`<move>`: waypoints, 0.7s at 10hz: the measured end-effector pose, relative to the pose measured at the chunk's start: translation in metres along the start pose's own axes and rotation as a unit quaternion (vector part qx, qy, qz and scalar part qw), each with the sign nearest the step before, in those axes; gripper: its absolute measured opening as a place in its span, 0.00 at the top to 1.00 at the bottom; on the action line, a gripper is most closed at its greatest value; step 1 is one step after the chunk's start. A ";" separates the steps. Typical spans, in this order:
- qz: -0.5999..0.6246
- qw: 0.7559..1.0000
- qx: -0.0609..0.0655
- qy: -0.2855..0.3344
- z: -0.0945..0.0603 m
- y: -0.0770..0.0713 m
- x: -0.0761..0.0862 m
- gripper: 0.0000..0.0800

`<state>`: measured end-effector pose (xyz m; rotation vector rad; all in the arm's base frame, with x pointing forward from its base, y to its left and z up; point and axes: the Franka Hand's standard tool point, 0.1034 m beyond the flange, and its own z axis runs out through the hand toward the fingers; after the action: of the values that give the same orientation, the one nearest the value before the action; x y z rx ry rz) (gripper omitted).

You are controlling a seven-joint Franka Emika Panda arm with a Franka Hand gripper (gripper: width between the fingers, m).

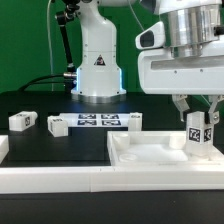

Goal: Assemble square table

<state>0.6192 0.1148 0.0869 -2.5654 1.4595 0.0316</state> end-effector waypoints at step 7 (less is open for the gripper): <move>0.015 1.000 -0.001 -0.005 0.000 0.001 0.000 0.36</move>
Offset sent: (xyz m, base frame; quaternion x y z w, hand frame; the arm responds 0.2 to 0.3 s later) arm 0.0000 0.0000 0.0000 0.0000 0.0000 0.0650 0.9979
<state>0.6186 0.1149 0.0866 -2.5414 1.4947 0.0502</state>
